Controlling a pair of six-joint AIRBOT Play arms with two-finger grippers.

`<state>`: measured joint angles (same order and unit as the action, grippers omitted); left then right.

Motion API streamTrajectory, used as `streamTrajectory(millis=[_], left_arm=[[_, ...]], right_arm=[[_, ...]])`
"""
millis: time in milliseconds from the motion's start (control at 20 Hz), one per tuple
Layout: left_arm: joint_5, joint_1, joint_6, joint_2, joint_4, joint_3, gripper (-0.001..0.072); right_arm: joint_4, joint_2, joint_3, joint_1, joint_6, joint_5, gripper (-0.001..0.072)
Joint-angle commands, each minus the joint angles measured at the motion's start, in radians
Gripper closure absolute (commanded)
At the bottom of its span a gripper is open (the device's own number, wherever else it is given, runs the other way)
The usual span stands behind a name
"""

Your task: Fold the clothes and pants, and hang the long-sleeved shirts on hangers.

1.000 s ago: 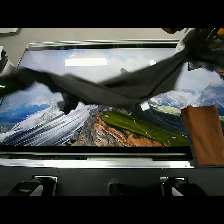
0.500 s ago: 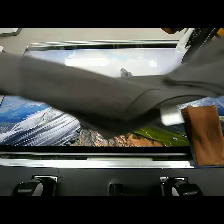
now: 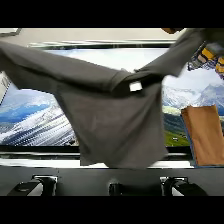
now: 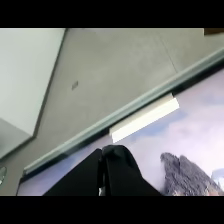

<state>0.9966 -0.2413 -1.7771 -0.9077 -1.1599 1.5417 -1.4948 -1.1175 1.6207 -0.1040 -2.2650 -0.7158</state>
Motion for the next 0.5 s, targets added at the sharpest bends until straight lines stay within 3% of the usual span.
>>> streamTrajectory(millis=[0,200,450], left_arm=[[0.027,0.000,0.002,-0.262,-0.015,0.002,0.0691],[0.036,0.008,0.092,-0.529,-0.023,0.002,0.0691],[0.095,0.014,0.093,-0.700,-0.023,0.002,0.0691]], right_arm=[[0.211,-0.322,0.001,-0.001,0.057,0.036,0.0681],[0.519,-0.586,0.001,-0.015,0.267,-0.056,0.0680],[0.515,-0.706,0.001,-0.056,0.284,-0.155,0.0629]])
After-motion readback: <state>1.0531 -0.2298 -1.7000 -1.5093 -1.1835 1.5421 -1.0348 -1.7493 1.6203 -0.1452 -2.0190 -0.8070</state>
